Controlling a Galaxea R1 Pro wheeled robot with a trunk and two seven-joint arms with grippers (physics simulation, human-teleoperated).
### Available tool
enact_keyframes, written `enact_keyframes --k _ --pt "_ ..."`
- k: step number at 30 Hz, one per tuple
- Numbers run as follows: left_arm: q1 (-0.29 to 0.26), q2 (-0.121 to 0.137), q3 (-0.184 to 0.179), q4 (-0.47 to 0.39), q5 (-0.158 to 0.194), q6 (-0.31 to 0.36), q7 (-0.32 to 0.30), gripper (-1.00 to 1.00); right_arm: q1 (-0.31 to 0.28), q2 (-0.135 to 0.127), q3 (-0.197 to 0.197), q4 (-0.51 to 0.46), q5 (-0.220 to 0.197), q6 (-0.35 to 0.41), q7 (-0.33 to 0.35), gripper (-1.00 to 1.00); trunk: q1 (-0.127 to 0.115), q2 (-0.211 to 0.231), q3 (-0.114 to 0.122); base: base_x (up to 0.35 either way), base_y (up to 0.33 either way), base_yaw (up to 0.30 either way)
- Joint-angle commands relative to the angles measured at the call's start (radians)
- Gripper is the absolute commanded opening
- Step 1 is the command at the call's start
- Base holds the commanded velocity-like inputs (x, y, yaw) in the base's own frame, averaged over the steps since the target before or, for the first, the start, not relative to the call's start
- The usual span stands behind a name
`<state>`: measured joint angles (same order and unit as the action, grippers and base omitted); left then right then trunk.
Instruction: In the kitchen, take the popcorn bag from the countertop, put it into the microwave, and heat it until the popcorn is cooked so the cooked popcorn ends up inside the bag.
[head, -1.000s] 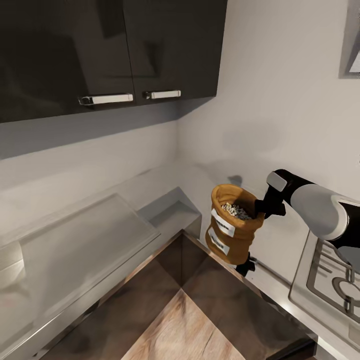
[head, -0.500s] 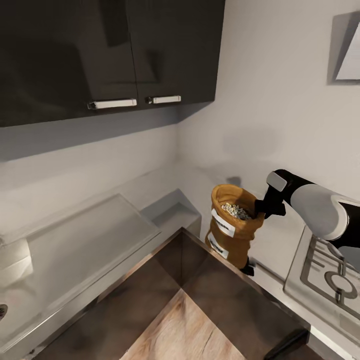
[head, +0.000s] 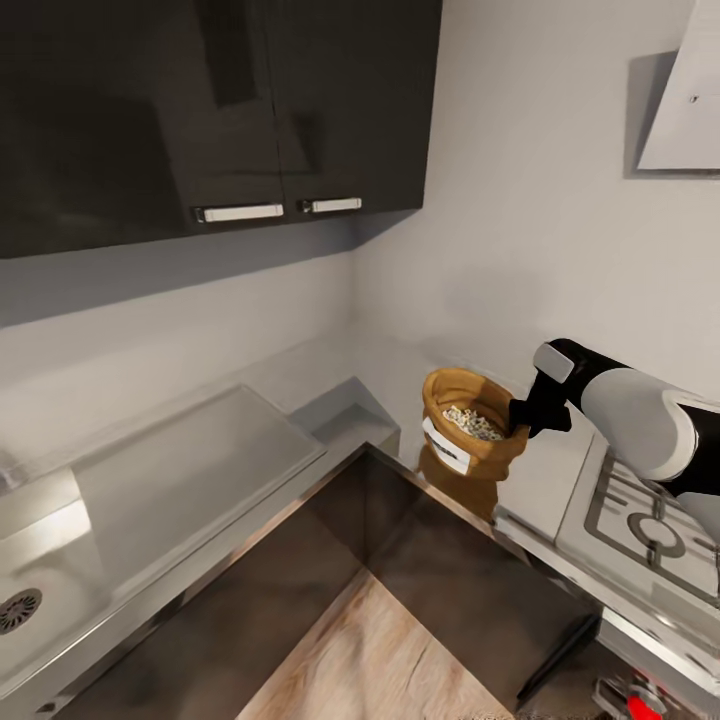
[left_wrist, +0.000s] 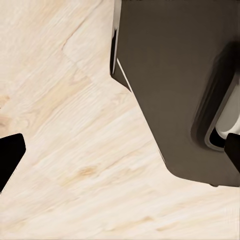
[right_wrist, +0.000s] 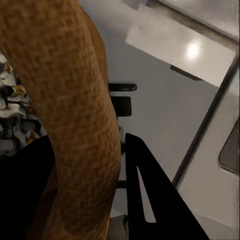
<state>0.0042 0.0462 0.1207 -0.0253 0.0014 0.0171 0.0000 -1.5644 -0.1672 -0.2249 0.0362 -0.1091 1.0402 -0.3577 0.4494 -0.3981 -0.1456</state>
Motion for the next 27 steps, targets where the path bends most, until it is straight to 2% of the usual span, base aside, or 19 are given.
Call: enact_keyframes --k 1,27 --pt "0.0 0.0 0.007 -0.002 0.0 0.002 0.0 1.0 -0.001 0.0 -0.002 0.002 -0.011 -0.002 -0.01 -1.0 0.001 -0.002 -0.001 -0.002 0.002 -0.19" --pt "0.0 0.0 0.007 -0.002 0.0 0.003 0.0 1.0 -0.001 0.0 -0.002 0.002 -0.011 -0.002 -0.01 -1.0 0.001 -0.002 0.025 0.0 0.0 -0.242"
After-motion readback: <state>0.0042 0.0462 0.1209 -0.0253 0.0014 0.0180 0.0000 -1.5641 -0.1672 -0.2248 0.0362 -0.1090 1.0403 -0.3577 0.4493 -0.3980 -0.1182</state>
